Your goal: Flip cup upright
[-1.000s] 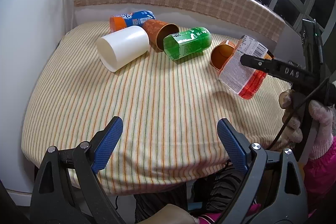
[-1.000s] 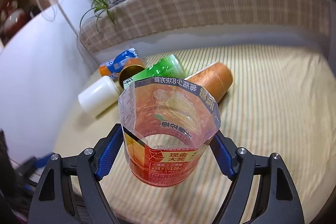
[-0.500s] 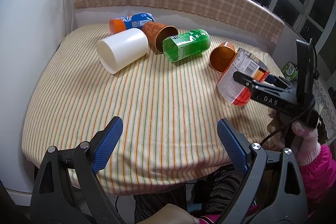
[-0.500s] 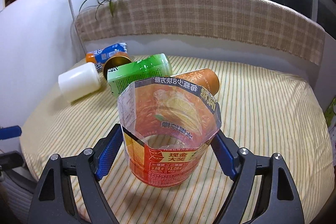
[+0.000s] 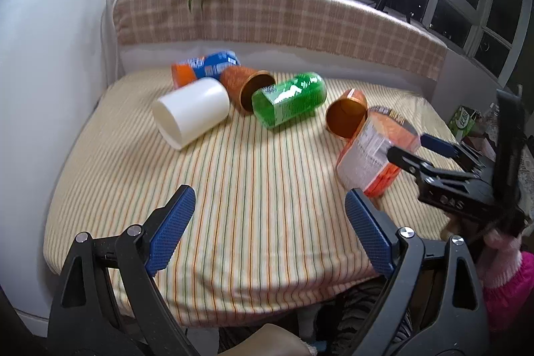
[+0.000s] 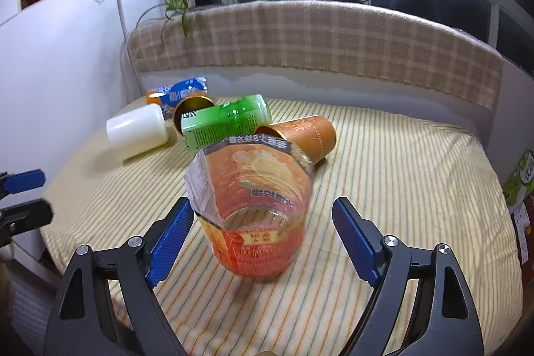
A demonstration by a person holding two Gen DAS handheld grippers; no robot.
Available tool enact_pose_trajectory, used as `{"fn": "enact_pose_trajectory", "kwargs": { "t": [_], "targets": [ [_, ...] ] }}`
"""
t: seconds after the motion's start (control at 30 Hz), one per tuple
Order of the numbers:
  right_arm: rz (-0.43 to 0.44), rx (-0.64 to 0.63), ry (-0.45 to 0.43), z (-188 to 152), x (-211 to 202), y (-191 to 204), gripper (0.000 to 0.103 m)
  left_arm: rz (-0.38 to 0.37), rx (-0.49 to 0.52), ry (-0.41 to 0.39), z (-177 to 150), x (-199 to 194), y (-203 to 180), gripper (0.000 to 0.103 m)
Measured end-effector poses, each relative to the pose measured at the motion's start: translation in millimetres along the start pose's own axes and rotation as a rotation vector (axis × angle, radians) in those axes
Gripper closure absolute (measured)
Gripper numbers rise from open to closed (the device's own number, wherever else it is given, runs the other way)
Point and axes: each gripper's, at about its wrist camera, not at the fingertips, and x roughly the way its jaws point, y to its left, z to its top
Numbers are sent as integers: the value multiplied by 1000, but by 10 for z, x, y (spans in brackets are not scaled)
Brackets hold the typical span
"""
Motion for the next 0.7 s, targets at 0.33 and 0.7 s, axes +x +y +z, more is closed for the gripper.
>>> {"fn": "enact_pose_trajectory", "kwargs": {
  "t": [0.33, 0.7],
  "targets": [
    [-67, 73, -93, -74, -530, -118, 18, 60, 54, -228, 77, -277, -203, 9],
    [-231, 165, -271, -240, -1078, -313, 18, 110, 84, -427, 78, -568, -340, 2]
  ]
}}
